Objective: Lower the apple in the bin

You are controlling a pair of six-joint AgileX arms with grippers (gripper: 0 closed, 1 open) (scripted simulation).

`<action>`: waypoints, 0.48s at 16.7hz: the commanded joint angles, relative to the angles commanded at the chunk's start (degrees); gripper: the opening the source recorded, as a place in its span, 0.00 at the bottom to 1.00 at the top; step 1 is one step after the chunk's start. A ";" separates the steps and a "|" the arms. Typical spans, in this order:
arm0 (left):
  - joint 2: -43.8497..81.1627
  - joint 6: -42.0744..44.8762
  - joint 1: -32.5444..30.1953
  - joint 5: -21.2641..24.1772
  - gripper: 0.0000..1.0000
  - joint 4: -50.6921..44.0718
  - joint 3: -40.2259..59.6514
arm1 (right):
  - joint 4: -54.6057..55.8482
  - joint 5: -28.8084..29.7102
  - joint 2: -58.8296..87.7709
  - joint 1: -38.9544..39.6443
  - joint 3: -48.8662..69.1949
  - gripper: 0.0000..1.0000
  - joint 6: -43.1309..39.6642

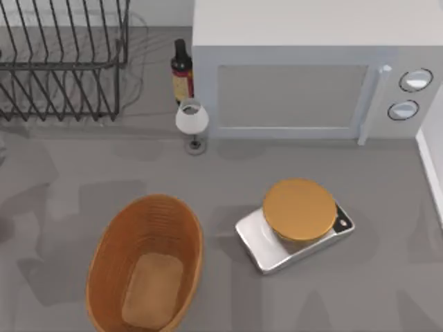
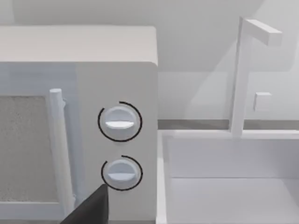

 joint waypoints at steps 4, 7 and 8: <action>1.19 0.90 0.16 0.01 1.00 -0.64 0.97 | 0.00 0.00 0.00 0.00 0.00 1.00 0.00; 1.14 0.81 -0.12 0.00 1.00 -0.31 0.65 | 0.00 0.00 0.00 0.00 0.00 1.00 0.00; 1.57 0.77 -0.05 0.01 1.00 0.47 0.11 | 0.00 0.00 0.00 0.00 0.00 1.00 0.00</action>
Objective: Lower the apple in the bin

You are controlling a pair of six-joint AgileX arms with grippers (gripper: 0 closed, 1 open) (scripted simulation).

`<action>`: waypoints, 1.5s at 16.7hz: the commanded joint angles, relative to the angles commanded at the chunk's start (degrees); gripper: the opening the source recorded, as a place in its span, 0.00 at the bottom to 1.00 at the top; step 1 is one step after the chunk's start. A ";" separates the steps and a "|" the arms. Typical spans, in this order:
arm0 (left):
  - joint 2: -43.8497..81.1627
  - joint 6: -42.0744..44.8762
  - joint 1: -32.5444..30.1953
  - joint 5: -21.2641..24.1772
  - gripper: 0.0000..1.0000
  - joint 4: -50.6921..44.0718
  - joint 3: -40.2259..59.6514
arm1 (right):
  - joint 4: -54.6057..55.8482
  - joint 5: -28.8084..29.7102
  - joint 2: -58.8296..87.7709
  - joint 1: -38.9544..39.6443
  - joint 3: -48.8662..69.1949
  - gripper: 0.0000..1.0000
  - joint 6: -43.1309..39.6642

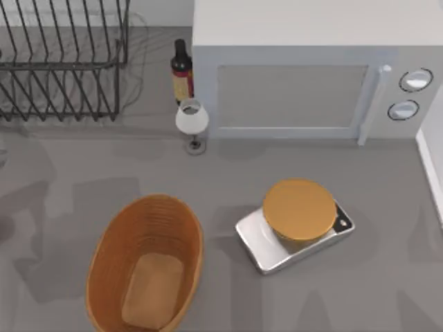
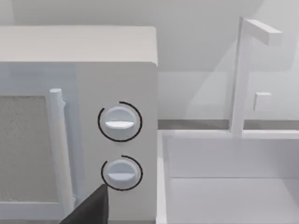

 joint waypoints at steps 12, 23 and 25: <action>6.37 0.32 0.30 0.03 0.92 14.31 -7.82 | 0.00 0.00 0.00 0.00 0.00 1.00 0.00; 6.37 0.32 0.30 0.03 0.10 14.31 -7.82 | 0.00 0.00 0.00 0.00 0.00 1.00 0.00; 6.37 0.32 0.30 0.03 0.00 14.31 -7.82 | 0.00 0.00 0.00 0.00 0.00 1.00 0.00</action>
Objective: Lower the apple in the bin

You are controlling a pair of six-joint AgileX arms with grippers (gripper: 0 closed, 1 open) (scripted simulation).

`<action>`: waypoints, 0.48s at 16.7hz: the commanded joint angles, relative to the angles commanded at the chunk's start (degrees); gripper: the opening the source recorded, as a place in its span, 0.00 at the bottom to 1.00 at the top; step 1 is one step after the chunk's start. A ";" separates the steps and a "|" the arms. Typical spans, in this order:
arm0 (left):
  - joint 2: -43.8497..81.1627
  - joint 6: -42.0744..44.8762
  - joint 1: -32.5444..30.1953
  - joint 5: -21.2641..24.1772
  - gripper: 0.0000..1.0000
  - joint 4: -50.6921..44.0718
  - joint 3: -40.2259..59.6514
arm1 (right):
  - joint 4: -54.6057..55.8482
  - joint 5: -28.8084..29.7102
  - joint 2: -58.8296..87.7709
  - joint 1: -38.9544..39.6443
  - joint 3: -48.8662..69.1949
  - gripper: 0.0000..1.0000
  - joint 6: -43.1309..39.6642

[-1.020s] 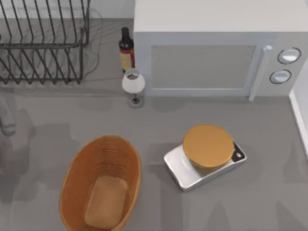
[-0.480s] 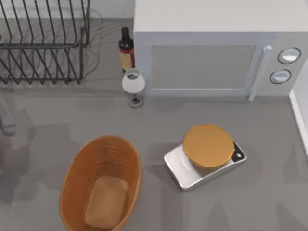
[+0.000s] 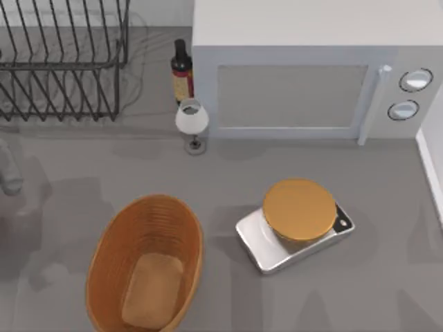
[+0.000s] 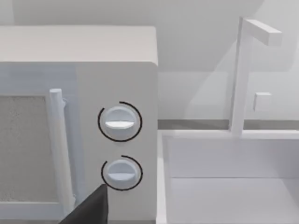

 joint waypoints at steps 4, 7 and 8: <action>0.00 0.00 0.00 0.00 0.00 0.00 0.00 | 0.00 0.00 0.00 0.00 0.00 1.00 0.00; 0.00 0.00 0.00 0.00 0.00 0.00 0.00 | 0.00 0.00 0.00 0.00 0.00 1.00 0.00; -1.20 -0.31 -0.15 0.15 0.00 -0.93 0.34 | 0.00 0.00 0.00 0.00 0.00 1.00 0.00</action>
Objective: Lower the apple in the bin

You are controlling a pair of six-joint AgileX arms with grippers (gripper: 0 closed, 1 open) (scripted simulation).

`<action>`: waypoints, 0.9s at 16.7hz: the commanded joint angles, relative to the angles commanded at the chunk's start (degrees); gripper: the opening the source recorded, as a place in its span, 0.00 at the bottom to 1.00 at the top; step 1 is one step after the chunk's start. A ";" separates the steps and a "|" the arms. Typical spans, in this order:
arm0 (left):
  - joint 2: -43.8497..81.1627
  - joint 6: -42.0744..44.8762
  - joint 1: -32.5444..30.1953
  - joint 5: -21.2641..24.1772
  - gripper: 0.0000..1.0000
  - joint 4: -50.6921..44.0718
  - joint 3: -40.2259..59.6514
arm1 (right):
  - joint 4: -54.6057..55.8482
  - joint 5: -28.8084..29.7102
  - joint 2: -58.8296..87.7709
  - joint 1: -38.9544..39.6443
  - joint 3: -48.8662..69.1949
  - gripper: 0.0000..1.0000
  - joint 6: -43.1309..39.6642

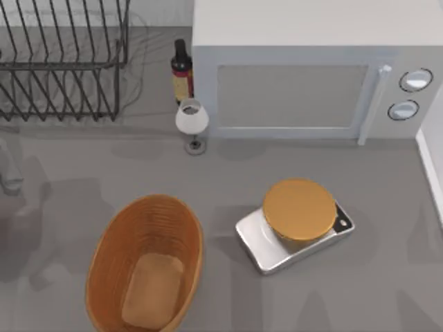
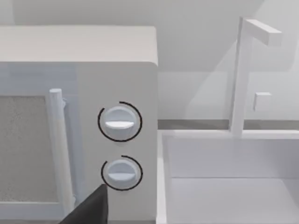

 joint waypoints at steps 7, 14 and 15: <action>-2.86 0.26 0.00 -0.01 0.00 -13.74 10.31 | 0.00 0.00 0.00 0.00 0.00 1.00 0.00; -8.73 -0.35 -0.29 -0.04 0.00 -32.88 23.90 | 0.00 0.00 0.00 0.00 0.00 1.00 0.00; -9.00 -0.43 -0.29 -0.04 0.00 -33.26 24.26 | 0.00 0.00 0.00 0.00 0.00 1.00 0.00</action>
